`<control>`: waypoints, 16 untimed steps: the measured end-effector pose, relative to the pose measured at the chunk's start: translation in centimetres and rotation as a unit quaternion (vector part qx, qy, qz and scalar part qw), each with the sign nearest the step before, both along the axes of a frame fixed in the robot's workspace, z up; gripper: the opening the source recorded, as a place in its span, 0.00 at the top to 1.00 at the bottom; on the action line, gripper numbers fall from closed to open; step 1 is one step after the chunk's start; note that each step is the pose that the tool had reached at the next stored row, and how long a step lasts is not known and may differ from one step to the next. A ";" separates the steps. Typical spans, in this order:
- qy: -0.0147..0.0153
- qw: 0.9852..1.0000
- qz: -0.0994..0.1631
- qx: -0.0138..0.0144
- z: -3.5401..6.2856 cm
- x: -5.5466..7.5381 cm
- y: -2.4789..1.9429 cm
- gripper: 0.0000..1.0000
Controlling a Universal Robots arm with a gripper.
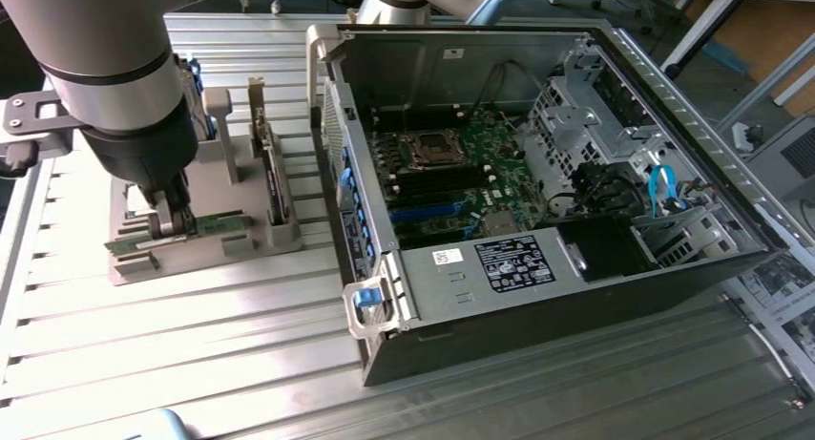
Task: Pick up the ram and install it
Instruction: 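Pick up the ram and move it above insertion slot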
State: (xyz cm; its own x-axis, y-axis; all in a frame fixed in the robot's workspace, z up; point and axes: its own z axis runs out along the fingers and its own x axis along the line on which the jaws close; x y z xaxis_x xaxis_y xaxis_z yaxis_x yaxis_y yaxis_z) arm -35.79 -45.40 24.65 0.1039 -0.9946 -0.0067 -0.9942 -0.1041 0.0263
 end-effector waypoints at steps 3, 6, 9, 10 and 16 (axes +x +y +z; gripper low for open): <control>0.000 1.000 0.000 -0.001 0.15 0.0 0.01 0.88; 0.000 1.000 0.000 -0.001 0.29 0.0 0.01 0.88; 0.000 1.000 0.000 -0.001 0.41 0.0 0.02 0.88; 0.000 1.000 0.000 -0.002 0.46 0.0 0.03 0.88; 0.000 1.000 0.000 -0.003 0.72 0.0 0.08 0.88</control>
State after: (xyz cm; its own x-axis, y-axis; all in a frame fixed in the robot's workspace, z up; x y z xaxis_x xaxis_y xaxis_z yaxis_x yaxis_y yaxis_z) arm -35.79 -45.32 25.37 0.1040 -0.9946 -0.0005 -0.9942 -0.1040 0.0269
